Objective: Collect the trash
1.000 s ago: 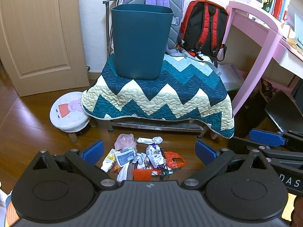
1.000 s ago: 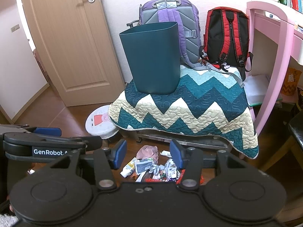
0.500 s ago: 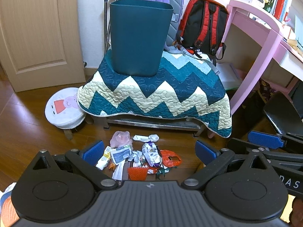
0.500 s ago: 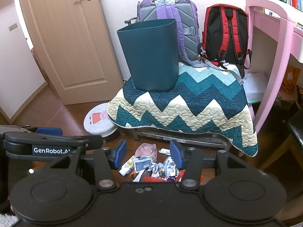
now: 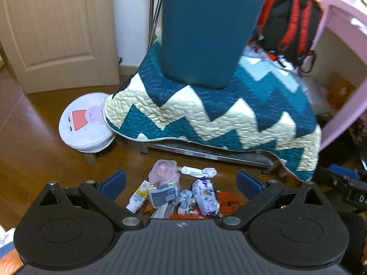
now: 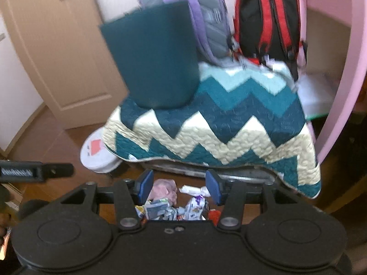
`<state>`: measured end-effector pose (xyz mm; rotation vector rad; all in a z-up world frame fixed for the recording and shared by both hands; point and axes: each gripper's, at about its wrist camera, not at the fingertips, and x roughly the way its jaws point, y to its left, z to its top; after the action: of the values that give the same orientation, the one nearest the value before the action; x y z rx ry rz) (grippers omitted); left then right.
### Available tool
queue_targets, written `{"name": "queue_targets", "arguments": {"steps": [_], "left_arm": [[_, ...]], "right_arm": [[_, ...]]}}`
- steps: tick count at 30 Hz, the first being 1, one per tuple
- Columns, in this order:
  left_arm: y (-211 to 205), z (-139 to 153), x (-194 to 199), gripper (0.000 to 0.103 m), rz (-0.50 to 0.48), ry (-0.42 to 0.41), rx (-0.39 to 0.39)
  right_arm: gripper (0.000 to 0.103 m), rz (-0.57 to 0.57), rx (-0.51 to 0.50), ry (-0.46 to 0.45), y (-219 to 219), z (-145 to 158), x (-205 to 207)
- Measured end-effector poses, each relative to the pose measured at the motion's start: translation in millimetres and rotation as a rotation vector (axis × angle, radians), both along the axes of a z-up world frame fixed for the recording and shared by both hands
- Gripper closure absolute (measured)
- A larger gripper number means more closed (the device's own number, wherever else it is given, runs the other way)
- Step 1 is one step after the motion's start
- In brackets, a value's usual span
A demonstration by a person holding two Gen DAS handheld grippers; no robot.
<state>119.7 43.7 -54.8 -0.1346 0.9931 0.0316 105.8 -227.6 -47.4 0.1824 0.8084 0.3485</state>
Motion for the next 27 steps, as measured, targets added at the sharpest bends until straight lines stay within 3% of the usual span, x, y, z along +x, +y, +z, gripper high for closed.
{"name": "queue_targets", "arguments": {"steps": [8,13,21,27], "left_arm": [[19.0,-94.4,83.2,0.0,-0.09,0.14,0.071],[16.3,-153.9,113.7,0.001,-0.148,0.275,0.053],[4.5,-267.6,151.0,0.001,-0.03,0.552,-0.064],[-1.9,-338.5,166.3,0.001,0.065,0.686,-0.126]], "right_arm": [[0.053,0.039,-0.025,0.206,21.5,-93.4,74.8],[0.053,0.041,-0.026,0.358,31.3,-157.1,99.6],[0.055,0.059,-0.037,0.508,52.2,-247.4,143.1],[0.055,0.122,-0.077,0.575,73.7,-303.8,145.8]]}}
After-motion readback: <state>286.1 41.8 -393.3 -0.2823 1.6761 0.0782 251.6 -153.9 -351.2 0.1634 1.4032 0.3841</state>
